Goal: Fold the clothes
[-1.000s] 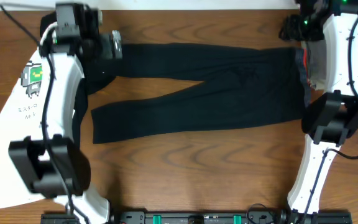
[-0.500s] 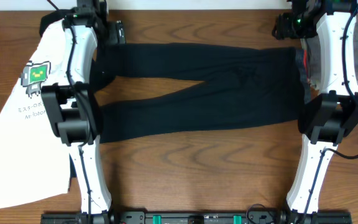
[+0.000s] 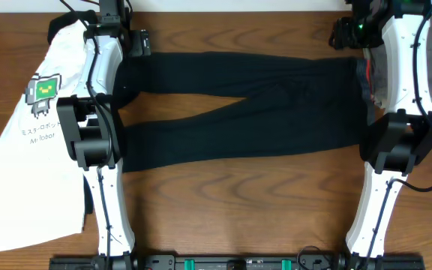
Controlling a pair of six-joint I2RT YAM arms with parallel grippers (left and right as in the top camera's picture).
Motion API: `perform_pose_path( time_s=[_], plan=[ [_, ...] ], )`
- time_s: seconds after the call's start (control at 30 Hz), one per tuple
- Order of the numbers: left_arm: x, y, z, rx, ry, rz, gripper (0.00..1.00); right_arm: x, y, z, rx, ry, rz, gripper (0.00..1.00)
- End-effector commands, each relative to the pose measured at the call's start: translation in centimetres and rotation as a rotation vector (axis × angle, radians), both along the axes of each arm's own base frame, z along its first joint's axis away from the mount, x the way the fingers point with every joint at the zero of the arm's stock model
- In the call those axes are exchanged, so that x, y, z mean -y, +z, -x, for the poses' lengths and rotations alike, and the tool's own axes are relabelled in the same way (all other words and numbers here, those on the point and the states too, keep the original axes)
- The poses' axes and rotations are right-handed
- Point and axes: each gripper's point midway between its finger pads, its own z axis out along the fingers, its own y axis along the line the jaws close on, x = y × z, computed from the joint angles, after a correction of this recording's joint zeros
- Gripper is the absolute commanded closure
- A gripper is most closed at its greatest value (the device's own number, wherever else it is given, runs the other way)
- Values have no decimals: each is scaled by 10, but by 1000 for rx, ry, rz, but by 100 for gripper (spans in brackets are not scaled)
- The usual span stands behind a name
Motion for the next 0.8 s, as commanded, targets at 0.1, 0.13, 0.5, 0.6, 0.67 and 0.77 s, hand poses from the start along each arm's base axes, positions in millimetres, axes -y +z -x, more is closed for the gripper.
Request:
perform_pose_path(
  time_s=[0.1, 0.13, 0.5, 0.6, 0.67, 0.77],
  plan=[
    [-2, 0, 7, -39, -1, -16, 2, 3, -8, 4, -31, 4, 9, 48],
    [-2, 1, 9, -46, -1, -16, 2, 3, -8, 5, -34, 1, 11, 47],
    [16, 81, 80, -171, 25, 99, 2, 7, 16, 43, -137, -153, -32, 46],
    [17, 121, 110, -182, 64, 118, 2, 13, 38, 60, -142, -240, -8, 44],
    [19, 142, 131, -196, 96, 134, 2, 23, 54, 73, -140, -333, 39, 47],
    [20, 157, 162, -250, 143, 153, 1, 33, 77, 93, -129, -433, 95, 50]
  ],
)
